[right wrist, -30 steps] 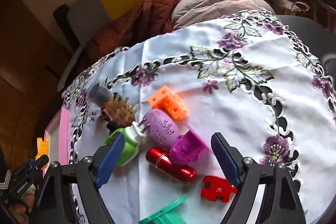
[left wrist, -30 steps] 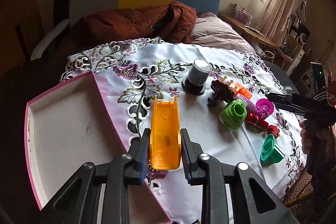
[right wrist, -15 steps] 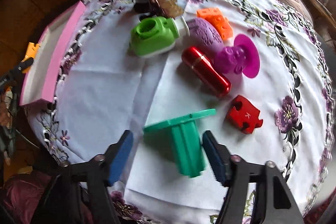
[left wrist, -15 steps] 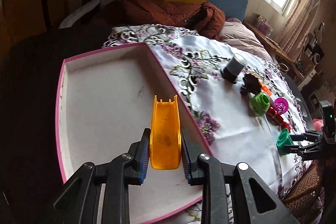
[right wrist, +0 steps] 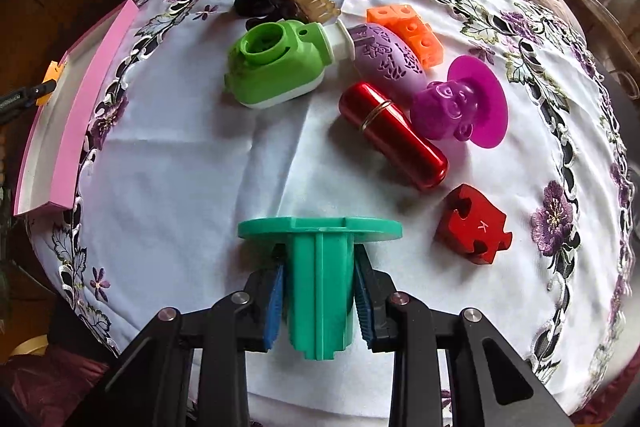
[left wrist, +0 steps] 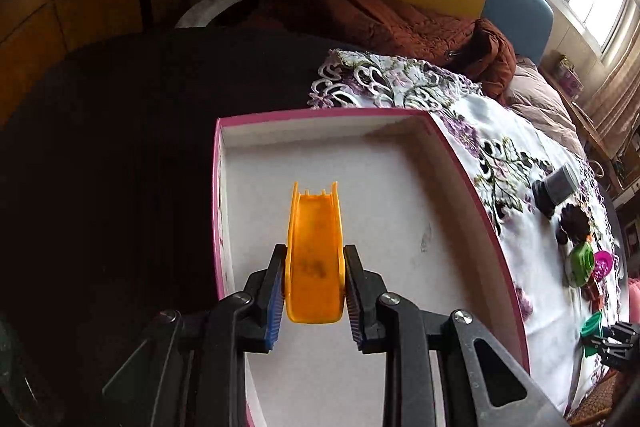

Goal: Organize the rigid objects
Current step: 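Carry the orange piece into the tray with the left gripper while the right grasps the teal holder, then carry the teal holder into the pink tray and open the right gripper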

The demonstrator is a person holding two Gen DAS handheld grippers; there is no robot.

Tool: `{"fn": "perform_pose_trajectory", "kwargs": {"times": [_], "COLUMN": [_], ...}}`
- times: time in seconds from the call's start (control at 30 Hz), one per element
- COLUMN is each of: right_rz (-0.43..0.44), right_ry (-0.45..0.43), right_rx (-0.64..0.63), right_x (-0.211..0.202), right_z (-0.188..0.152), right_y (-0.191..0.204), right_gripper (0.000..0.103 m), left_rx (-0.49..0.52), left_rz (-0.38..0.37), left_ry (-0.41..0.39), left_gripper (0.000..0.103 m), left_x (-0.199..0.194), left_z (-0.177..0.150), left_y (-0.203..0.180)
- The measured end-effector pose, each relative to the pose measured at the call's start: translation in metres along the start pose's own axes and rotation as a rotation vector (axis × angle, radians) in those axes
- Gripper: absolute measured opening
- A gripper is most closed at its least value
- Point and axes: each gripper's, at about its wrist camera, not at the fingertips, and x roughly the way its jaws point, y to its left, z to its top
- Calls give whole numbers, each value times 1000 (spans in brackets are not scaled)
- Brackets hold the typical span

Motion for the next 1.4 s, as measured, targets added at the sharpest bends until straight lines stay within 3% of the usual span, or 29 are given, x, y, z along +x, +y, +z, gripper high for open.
{"fn": "perform_pose_trajectory", "kwargs": {"times": [0.07,0.13,0.2,0.33,0.57,0.83,1.13,1.4], "right_rz": [6,12,16,5,-20,-74,0,122], "right_ry": [0,0,0,0,-12,-56,-194,-275], "right_rx": [4,10,16,11,2,-39,-69,-184], "right_x": [-1,1,2,8,8,5,-31,-39], "right_z": [0,2,2,4,1,-1,13,52], "right_y": [-6,-8,-9,-4,4,26,65,146], "right_gripper": [31,31,31,31,31,31,31,31], "left_rx": [16,8,-15,-40,-52,-40,-36,-56], "left_rz": [33,61,58,58,73,85,84,86], "left_ry": [0,-1,-4,-31,-105,-123,-122,-122], "left_gripper": [26,33,39,40,40,40,41,41], "left_x": [6,9,7,-7,-51,-79,-90,-94], "left_z": [5,8,9,2,-39,-88,-104,-112], "left_y": [-3,-2,2,6,4,-14,-26,-21]}}
